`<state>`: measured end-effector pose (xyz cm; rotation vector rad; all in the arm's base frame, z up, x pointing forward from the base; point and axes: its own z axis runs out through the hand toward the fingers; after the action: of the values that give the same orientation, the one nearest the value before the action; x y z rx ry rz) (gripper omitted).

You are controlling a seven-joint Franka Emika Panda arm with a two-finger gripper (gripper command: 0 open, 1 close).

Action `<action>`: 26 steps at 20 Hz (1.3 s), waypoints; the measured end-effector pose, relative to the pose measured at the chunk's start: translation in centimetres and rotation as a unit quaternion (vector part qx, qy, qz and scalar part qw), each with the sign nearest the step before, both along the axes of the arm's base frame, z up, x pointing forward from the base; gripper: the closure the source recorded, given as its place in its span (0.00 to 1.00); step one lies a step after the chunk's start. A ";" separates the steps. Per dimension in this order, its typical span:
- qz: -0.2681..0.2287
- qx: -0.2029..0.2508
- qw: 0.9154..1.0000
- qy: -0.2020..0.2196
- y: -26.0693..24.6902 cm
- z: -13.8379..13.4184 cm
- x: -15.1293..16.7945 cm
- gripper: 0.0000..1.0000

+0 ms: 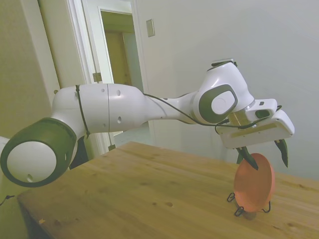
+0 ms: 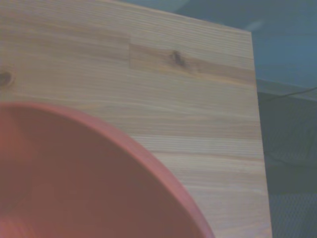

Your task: Unload the plate

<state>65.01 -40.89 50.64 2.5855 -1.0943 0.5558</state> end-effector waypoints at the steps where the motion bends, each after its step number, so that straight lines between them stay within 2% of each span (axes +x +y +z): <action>1: 0.003 -0.004 1.000 -0.005 -0.1 -0.1 0.0 1.00; 10: 0.026 -0.019 0.999 -0.016 -0.2 -1.4 -0.4 1.00; 26: 0.036 -0.025 0.999 -0.028 0.0 -1.5 -0.5 1.00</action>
<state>64.47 -40.84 49.15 2.5891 -0.9948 0.6680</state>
